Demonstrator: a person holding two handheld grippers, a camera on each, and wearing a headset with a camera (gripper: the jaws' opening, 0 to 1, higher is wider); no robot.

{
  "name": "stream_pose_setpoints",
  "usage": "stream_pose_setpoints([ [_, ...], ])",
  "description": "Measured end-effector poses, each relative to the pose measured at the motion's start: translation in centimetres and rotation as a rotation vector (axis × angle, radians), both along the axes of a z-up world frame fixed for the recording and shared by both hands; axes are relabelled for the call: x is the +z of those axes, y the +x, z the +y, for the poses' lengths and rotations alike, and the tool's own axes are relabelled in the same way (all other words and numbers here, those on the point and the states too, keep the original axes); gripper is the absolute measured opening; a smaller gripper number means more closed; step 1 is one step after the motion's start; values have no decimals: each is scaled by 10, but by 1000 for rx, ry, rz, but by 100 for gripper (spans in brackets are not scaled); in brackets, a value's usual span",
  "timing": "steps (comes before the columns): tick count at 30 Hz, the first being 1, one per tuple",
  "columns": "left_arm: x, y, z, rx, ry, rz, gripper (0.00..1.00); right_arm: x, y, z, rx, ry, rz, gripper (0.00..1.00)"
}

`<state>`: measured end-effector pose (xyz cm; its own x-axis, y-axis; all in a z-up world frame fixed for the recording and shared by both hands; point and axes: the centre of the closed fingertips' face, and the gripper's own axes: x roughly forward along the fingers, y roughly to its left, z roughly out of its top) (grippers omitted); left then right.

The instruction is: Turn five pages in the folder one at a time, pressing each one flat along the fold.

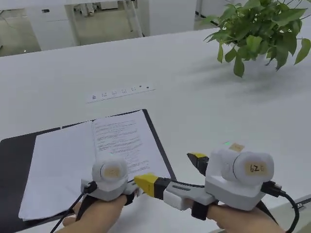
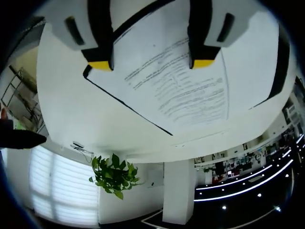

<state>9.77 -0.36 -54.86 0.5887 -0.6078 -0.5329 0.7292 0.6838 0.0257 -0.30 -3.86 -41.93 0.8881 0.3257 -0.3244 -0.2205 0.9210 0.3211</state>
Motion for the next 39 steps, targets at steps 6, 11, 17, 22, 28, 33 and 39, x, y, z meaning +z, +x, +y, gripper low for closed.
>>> stream_pose_setpoints([
  [6, 0, -2, -1, 13, -62, -3, 60, -7, 2, -5, -13, 19, 19, 88],
  [11, 1, 0, -1, 25, -73, -3, 43, -16, 1, -5, -5, 25, 47, 87],
  [17, 0, 1, -3, 13, -70, 1, 31, -22, 5, 0, 16, 28, 71, 87],
  [22, 0, 7, 0, 30, -57, 11, 18, -26, 10, 2, 20, 47, 87, 86],
  [28, -1, 12, 4, 49, -73, 67, 5, -36, 16, 3, 8, 85, 134, 82],
  [33, -2, 13, 4, 63, -97, 76, 3, -42, 25, 12, -26, 230, 191, 67],
  [39, -2, 14, 5, 59, -109, 78, 3, -62, 33, 19, -96, 378, 274, 48],
])
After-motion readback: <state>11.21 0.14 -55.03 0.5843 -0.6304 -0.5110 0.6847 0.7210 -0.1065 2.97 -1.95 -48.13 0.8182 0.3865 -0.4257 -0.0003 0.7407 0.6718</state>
